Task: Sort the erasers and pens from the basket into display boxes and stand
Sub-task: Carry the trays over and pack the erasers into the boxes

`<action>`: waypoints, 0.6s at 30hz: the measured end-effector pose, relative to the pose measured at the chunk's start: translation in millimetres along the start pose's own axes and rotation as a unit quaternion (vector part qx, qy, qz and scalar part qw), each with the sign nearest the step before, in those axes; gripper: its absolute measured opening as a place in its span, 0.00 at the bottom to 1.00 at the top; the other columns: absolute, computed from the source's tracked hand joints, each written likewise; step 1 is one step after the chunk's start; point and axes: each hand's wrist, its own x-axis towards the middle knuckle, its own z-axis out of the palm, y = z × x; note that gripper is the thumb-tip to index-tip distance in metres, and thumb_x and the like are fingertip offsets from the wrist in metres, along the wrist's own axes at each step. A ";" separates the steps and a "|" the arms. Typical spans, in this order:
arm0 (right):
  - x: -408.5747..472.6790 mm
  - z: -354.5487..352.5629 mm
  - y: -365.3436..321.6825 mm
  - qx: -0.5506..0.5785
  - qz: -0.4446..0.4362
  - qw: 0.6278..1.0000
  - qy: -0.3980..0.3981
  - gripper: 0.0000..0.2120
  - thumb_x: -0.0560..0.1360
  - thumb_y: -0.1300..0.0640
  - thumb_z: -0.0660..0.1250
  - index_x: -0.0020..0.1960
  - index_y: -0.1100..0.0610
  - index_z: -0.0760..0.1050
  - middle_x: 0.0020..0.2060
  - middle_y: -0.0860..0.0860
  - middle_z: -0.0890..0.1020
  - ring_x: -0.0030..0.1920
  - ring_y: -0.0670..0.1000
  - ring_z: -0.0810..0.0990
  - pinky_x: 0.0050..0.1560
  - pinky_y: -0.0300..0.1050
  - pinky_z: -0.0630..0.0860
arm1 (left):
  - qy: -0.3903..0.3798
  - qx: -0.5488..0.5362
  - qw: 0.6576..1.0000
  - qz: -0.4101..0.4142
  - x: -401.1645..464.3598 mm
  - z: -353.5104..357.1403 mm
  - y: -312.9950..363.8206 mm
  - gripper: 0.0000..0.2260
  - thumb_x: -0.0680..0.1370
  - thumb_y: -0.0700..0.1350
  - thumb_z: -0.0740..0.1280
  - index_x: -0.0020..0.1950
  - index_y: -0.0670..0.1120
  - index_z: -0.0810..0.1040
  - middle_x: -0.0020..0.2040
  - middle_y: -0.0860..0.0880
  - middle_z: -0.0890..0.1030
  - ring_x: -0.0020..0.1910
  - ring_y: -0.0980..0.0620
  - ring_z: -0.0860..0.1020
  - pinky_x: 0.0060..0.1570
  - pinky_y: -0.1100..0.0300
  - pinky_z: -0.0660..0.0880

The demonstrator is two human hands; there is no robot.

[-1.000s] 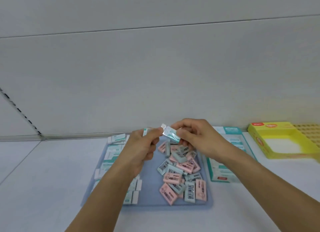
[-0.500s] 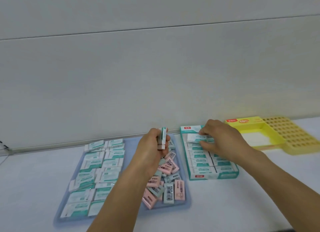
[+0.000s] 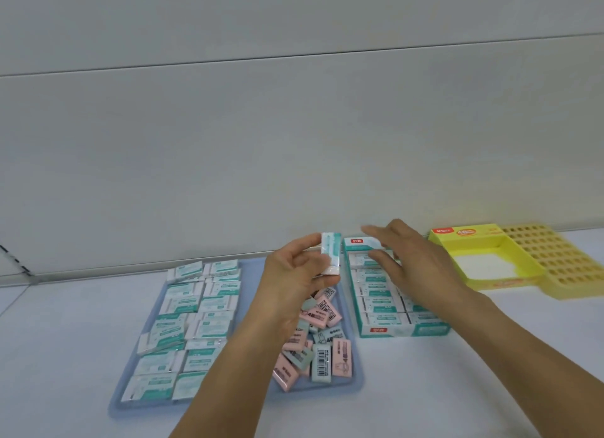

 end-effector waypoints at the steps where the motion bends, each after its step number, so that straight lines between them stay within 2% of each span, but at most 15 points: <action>1: 0.4 -5.5 -3.9 0.042 -0.033 0.998 0.019 0.24 0.79 0.49 0.63 0.73 0.42 0.64 0.59 0.45 0.71 0.50 0.42 0.71 0.36 0.36 0.67 | -0.003 0.045 0.999 0.014 1.4 1.8 2.0 0.12 0.76 0.33 0.68 0.58 0.42 0.78 0.47 0.42 0.85 0.40 0.51 0.84 0.40 0.62 0.80; 3: 3.7 -18.6 -11.1 0.072 -0.126 0.989 0.006 0.30 0.74 0.53 0.70 0.73 0.42 0.65 0.66 0.43 0.71 0.57 0.42 0.71 0.41 0.32 0.68 | -0.015 0.130 0.990 0.044 4.3 8.7 7.8 0.10 0.75 0.33 0.70 0.56 0.41 0.79 0.45 0.41 0.84 0.39 0.51 0.82 0.41 0.62 0.81; 5: 7.1 -27.8 -12.1 0.081 -0.166 0.983 -0.003 0.26 0.71 0.55 0.74 0.67 0.46 0.73 0.61 0.45 0.77 0.57 0.47 0.75 0.45 0.42 0.76 | -0.041 0.178 0.981 0.063 5.5 18.2 14.9 0.10 0.74 0.33 0.70 0.54 0.40 0.78 0.44 0.41 0.84 0.39 0.50 0.82 0.42 0.62 0.81; 7: 7.5 -38.9 -7.9 0.074 -0.135 0.988 -0.001 0.20 0.71 0.55 0.74 0.63 0.49 0.78 0.54 0.45 0.81 0.54 0.48 0.77 0.48 0.51 0.78 | -0.057 0.183 0.979 0.067 8.8 24.4 18.2 0.11 0.75 0.33 0.70 0.56 0.41 0.77 0.44 0.43 0.85 0.38 0.53 0.82 0.40 0.64 0.80; 9: 2.7 -49.0 1.2 0.029 -0.063 0.997 -0.026 0.18 0.73 0.53 0.72 0.62 0.47 0.77 0.54 0.44 0.80 0.55 0.47 0.76 0.51 0.48 0.75 | -0.038 0.206 0.975 0.077 14.3 28.7 15.9 0.12 0.77 0.37 0.68 0.60 0.44 0.76 0.48 0.47 0.85 0.41 0.55 0.83 0.45 0.62 0.80; 10: -0.1 -52.0 6.5 -0.007 -0.023 0.999 -0.037 0.17 0.74 0.51 0.70 0.62 0.45 0.76 0.54 0.43 0.78 0.55 0.47 0.75 0.51 0.46 0.74 | -0.017 0.274 0.956 0.106 17.8 29.1 13.2 0.12 0.79 0.41 0.67 0.62 0.46 0.76 0.52 0.49 0.84 0.46 0.55 0.82 0.50 0.58 0.79; 11: -2.2 -52.5 12.3 -0.047 0.012 0.998 -0.044 0.16 0.75 0.49 0.69 0.62 0.44 0.76 0.54 0.43 0.77 0.56 0.47 0.74 0.49 0.45 0.73 | -0.007 0.383 0.911 0.153 21.5 29.0 9.4 0.13 0.80 0.45 0.65 0.65 0.48 0.75 0.56 0.52 0.82 0.52 0.55 0.80 0.56 0.56 0.77; 12: -3.3 -51.5 18.0 -0.081 0.040 0.994 -0.054 0.16 0.74 0.47 0.69 0.62 0.44 0.75 0.54 0.43 0.75 0.56 0.47 0.73 0.48 0.45 0.72 | -0.019 0.502 0.841 0.201 23.4 30.6 4.5 0.15 0.81 0.49 0.62 0.68 0.49 0.73 0.61 0.53 0.79 0.58 0.54 0.77 0.62 0.55 0.73; 14: -3.0 -45.3 27.4 -0.126 0.080 0.985 -0.082 0.18 0.74 0.46 0.68 0.63 0.45 0.75 0.55 0.45 0.73 0.57 0.49 0.72 0.48 0.45 0.72 | -0.101 0.665 0.694 0.259 25.3 35.2 -8.5 0.20 0.82 0.54 0.57 0.73 0.50 0.68 0.71 0.53 0.71 0.69 0.53 0.68 0.72 0.53 0.61; 15: -2.8 -41.5 30.1 -0.137 0.091 0.982 -0.095 0.18 0.74 0.46 0.68 0.64 0.46 0.75 0.55 0.46 0.72 0.57 0.49 0.71 0.48 0.44 0.71 | -0.143 0.708 0.641 0.259 27.0 36.6 -15.4 0.22 0.83 0.56 0.54 0.75 0.50 0.65 0.75 0.53 0.66 0.74 0.53 0.62 0.75 0.51 0.53; 16: -2.4 -38.3 31.6 -0.145 0.097 0.979 -0.103 0.19 0.75 0.46 0.68 0.65 0.47 0.74 0.55 0.47 0.72 0.58 0.50 0.71 0.48 0.44 0.70 | -0.168 0.737 0.607 0.245 29.3 36.2 -21.1 0.24 0.83 0.58 0.52 0.76 0.50 0.62 0.77 0.53 0.62 0.76 0.54 0.56 0.76 0.49 0.46; 18: -1.4 -33.0 31.7 -0.147 0.091 0.979 -0.104 0.19 0.75 0.48 0.67 0.65 0.47 0.73 0.55 0.47 0.73 0.58 0.50 0.71 0.47 0.43 0.67 | -0.178 0.758 0.589 0.218 34.8 32.0 -29.6 0.25 0.83 0.59 0.50 0.78 0.50 0.58 0.79 0.53 0.57 0.78 0.55 0.51 0.76 0.48 0.40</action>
